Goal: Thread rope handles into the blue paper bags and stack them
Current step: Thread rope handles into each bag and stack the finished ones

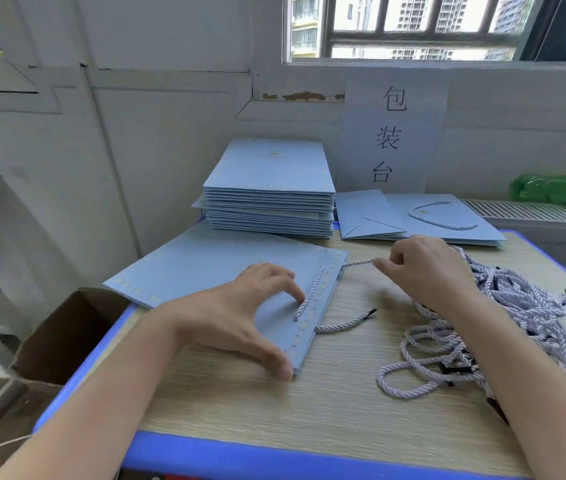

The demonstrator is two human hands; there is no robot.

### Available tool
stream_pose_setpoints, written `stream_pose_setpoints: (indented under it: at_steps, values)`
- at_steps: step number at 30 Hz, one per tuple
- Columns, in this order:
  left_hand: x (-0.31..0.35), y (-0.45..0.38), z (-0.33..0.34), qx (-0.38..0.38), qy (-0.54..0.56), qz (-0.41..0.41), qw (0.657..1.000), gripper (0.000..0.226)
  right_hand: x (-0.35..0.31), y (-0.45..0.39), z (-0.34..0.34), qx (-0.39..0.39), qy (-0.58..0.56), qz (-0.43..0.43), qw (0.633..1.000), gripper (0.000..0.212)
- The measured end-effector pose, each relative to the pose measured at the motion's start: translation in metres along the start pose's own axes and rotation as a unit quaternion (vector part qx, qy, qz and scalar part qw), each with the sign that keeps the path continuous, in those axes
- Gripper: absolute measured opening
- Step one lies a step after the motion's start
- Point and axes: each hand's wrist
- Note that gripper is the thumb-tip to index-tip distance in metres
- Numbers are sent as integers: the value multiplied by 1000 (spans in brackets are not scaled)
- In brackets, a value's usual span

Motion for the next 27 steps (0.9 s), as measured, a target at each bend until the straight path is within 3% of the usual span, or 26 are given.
stream_pose_setpoints:
  at_steps: [2,5,7,9,12,14,16,18,23,27]
  values:
    - [2,2,0,25,-19,5,999,74,-7,2,-2,-30,-75,-51,995,30]
    - [11,1,2,134,-50,61,988,49,-22,9,-4,-105,-238,-141,955,9]
    - [20,-1,3,277,-123,123,945,34,-27,15,-4,-201,-261,-182,927,39]
    - [28,-3,3,441,-187,158,863,31,-27,17,3,-231,-232,-228,917,56]
    - [36,-5,5,598,-212,170,754,30,-31,13,11,-70,-224,-264,935,35]
    - [35,-5,7,633,-202,172,727,27,-37,7,10,53,-217,-284,932,20]
    - [32,-5,6,633,-186,163,733,18,-48,2,4,122,-237,-288,920,20]
    - [29,-5,4,620,-181,134,751,10,-58,-6,-9,139,-292,-256,911,18]
    - [22,-12,6,552,-163,71,815,15,-57,-28,-30,55,-472,-145,868,24]
    - [22,-18,11,477,-154,68,863,18,-45,-21,-13,-33,-511,-45,858,15]
Point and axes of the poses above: each hand's wrist, its own y-axis away from the middle knuckle, its own z-axis out of the palm, x = y × z, and after that the axes turned 11 degrees about -y, right-handed
